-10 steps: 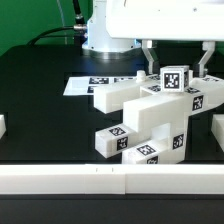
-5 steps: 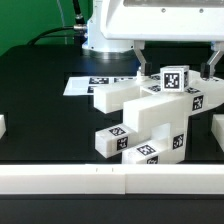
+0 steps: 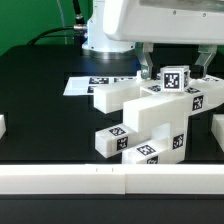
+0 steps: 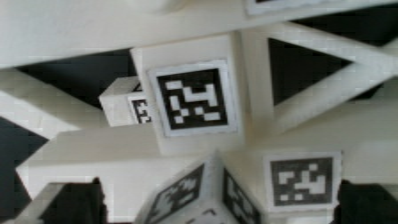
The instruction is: Assemble chair
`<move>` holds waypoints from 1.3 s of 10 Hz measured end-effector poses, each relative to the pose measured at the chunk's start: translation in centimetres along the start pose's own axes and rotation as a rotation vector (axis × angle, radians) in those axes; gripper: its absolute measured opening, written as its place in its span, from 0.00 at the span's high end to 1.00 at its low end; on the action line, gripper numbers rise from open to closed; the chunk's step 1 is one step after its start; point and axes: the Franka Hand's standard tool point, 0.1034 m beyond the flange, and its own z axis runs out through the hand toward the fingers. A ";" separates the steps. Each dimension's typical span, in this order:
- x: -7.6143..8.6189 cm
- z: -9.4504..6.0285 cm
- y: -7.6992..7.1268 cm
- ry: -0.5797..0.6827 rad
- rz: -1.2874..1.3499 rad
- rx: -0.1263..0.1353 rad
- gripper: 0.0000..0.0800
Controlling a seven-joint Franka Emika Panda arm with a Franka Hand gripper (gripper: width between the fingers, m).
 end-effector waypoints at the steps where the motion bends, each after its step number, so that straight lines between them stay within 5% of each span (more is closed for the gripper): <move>1: 0.0 0.0 -0.1 -0.002 -0.052 -0.004 0.19; 7: -0.2 0.1 0.6 -0.017 -0.395 -0.025 0.19; 10: -0.3 0.1 0.6 -0.018 -0.390 -0.025 0.64; 13: -0.3 0.1 0.6 -0.018 -0.353 -0.025 0.64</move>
Offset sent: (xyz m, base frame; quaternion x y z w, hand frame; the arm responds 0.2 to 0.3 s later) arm 0.0042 0.0007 0.0007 0.0040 -0.0053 -0.2005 0.9797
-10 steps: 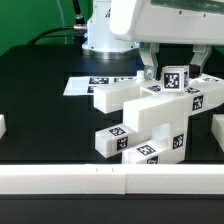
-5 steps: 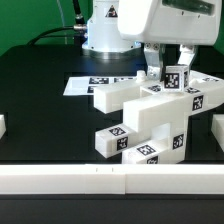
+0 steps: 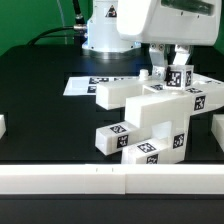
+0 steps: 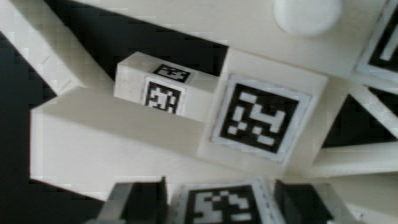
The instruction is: Assemble chair
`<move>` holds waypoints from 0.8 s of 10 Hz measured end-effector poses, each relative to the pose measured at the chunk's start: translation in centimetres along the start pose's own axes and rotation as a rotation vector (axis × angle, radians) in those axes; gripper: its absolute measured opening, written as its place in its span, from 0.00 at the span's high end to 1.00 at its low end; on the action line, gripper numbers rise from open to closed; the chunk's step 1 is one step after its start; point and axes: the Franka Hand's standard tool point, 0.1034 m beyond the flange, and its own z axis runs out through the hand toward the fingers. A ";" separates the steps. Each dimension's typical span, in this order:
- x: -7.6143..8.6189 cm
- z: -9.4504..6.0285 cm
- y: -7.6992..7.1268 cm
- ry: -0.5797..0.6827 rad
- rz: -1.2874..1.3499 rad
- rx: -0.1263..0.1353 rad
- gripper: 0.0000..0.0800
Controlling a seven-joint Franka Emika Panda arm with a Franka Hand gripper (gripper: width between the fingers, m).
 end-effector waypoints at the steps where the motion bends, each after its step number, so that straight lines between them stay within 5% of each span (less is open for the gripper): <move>1: 0.0 0.0 0.0 0.000 0.003 0.000 0.64; 8: -0.3 0.2 0.2 -0.001 0.650 0.005 0.64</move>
Offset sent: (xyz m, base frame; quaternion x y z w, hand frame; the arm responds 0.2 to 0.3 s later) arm -0.0051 -0.0128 -0.0120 0.0064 -0.0266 0.2134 0.9766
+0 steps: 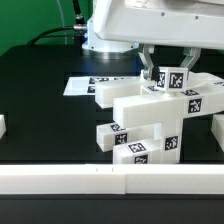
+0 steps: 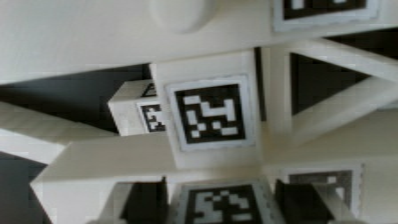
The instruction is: Assemble chair
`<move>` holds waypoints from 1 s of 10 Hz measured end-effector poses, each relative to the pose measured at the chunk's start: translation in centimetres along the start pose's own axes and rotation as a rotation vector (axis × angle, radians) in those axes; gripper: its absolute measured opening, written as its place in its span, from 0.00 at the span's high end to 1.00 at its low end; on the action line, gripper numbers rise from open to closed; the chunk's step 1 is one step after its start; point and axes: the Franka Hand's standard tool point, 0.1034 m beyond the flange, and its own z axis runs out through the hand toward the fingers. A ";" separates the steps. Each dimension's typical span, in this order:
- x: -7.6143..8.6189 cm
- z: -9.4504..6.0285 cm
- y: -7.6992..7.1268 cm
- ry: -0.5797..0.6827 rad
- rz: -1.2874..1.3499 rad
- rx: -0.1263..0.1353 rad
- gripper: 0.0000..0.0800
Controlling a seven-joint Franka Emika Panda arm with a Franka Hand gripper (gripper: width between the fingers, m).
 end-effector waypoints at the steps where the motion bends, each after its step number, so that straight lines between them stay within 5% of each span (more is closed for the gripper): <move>1: 0.0 0.0 0.0 0.000 0.045 0.001 0.64; 4: 0.0 0.0 -0.2 0.001 0.241 0.006 0.64; 10: 0.4 0.1 0.0 0.008 0.901 0.128 0.64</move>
Offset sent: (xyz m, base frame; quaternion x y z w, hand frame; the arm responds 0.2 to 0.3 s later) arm 0.0000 0.0000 0.0000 0.0000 0.0000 0.1938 0.9810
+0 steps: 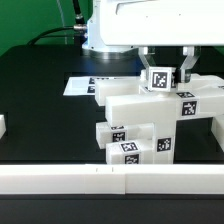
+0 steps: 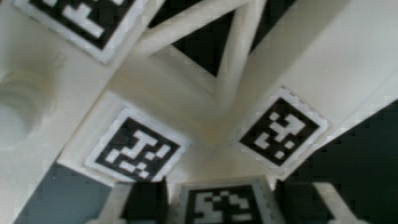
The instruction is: Assemble chair
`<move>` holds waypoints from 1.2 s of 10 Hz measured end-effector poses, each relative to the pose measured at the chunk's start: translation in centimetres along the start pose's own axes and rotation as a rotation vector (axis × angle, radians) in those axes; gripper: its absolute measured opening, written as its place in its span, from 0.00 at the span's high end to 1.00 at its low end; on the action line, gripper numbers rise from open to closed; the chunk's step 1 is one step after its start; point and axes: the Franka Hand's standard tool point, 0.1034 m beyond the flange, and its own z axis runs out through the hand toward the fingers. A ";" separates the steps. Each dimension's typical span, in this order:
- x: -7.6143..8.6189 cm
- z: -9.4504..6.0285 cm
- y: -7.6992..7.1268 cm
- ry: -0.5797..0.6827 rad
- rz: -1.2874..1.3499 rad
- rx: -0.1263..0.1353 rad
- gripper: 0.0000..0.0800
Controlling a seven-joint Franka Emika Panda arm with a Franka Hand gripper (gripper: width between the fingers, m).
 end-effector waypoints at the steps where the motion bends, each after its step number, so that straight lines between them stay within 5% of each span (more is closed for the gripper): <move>1: 0.0 0.0 -0.1 -0.003 0.097 0.010 0.64; 3: -0.1 0.0 -0.1 -0.003 0.102 0.009 0.40; 4: -0.1 0.0 -0.2 -0.003 0.095 0.008 0.40; 5: -0.1 -0.1 -0.4 0.002 0.019 -0.003 0.24; 12: 0.2 -0.4 -0.4 0.008 -0.527 -0.026 0.19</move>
Offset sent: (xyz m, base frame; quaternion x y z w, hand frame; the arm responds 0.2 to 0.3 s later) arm 0.0000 0.0000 0.0000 0.0000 0.0000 0.0000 1.0000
